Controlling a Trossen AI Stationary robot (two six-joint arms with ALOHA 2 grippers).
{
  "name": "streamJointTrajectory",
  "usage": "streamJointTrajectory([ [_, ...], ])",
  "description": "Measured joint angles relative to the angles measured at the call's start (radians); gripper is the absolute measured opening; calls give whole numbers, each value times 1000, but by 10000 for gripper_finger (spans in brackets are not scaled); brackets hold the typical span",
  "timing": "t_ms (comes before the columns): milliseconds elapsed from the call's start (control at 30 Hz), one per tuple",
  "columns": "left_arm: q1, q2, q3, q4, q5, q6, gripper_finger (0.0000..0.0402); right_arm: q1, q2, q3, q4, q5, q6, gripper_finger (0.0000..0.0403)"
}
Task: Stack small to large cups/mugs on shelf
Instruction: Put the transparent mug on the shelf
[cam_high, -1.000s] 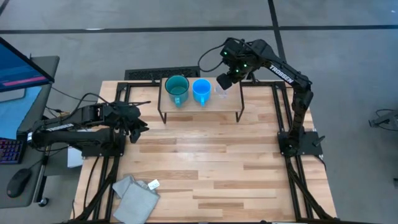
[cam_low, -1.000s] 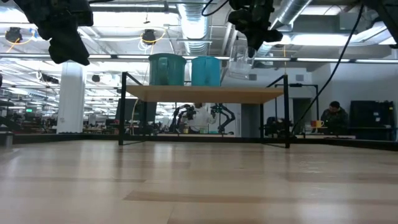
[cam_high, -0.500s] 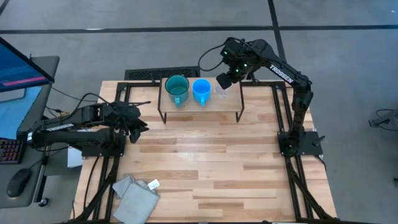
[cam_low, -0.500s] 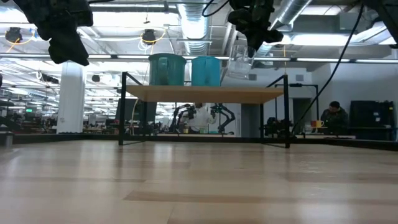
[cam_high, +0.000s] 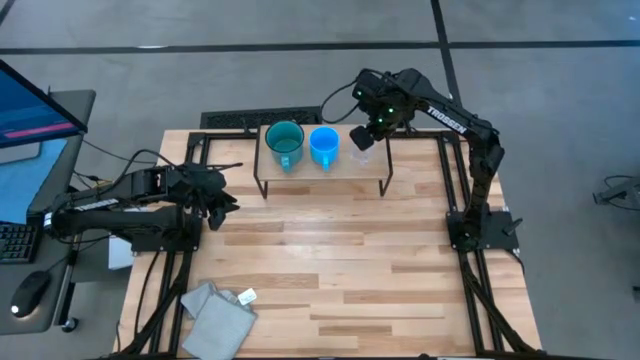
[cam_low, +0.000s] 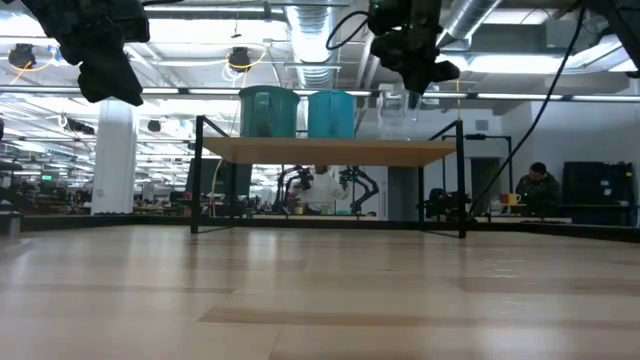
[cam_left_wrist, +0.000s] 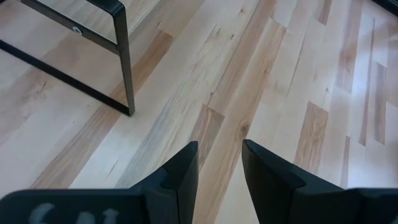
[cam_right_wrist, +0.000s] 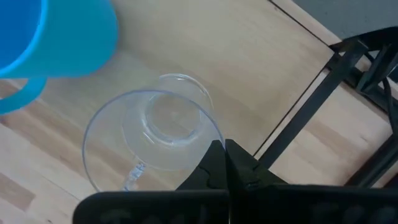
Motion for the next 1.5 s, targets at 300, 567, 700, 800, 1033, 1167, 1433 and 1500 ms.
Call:
streamJointTrajectory([
  [300,0,0,0,0,0,16,114,-14,-3,0,2,8,2,0],
  [567,0,0,0,0,0,19,114,-11,5,0,2,3,4,0],
  [700,0,0,0,0,0,19,114,-6,17,0,2,3,5,0],
  [800,0,0,0,0,0,19,114,-6,24,0,2,3,13,0],
  [1033,0,0,0,0,0,18,114,-1,37,2,4,3,8,0],
  [1167,0,0,0,-1,0,19,114,0,37,2,3,-1,4,1],
  [1433,0,0,0,-1,0,19,114,7,37,2,3,0,-22,14],
  [1500,0,0,0,-1,0,19,114,7,37,1,3,0,-22,12],
])
